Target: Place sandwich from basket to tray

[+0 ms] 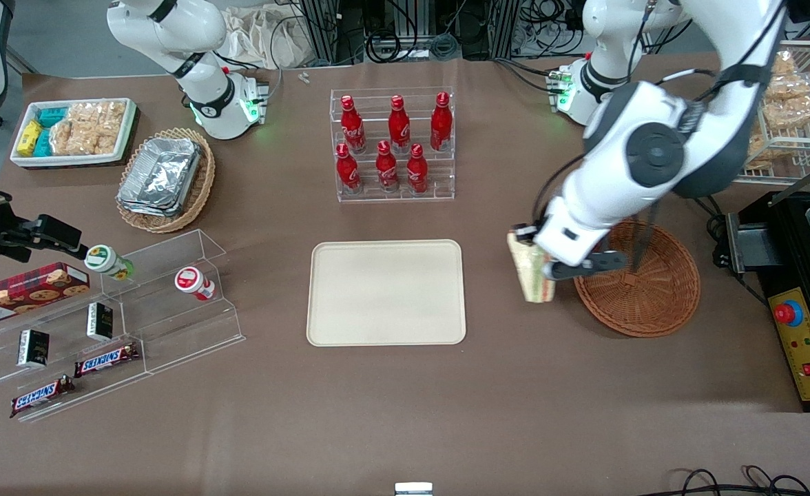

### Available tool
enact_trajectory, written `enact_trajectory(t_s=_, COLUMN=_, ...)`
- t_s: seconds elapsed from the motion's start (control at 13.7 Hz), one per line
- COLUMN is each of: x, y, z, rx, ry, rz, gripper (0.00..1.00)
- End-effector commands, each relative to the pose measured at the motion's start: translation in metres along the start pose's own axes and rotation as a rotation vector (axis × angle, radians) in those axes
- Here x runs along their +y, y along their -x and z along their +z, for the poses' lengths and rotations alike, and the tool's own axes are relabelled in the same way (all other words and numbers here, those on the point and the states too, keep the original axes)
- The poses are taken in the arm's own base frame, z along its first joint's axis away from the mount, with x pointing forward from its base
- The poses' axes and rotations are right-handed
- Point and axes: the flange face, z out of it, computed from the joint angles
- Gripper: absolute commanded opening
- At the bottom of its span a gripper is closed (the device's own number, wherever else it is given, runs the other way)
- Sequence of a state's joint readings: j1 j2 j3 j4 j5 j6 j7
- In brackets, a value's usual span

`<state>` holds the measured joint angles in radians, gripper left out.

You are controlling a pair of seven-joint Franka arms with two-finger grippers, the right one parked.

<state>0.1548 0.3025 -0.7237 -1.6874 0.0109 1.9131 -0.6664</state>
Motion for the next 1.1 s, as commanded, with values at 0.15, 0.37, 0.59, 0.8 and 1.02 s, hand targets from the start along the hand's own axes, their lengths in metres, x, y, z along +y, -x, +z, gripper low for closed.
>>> enact_trajectory(t_s=0.15, x=0.069, y=0.02, z=0.087, rx=-0.025, ry=-0.024, rz=0.184, gripper=0.0)
enact_trajectory(t_s=0.37, x=0.096, y=0.025, z=0.153, rx=-0.031, ry=-0.089, rz=0.209, gripper=0.0)
enact_trajectory(t_s=0.59, x=0.101, y=0.02, z=0.189, rx=-0.01, ry=-0.092, rz=0.181, gripper=0.0)
enact_trajectory(t_s=0.8, x=0.104, y=0.016, z=0.203, rx=-0.011, ry=-0.063, rz=0.146, gripper=0.03)
enact_trajectory(t_s=1.02, x=0.104, y=0.011, z=0.228, rx=0.016, ry=-0.102, rz=0.123, gripper=0.14)
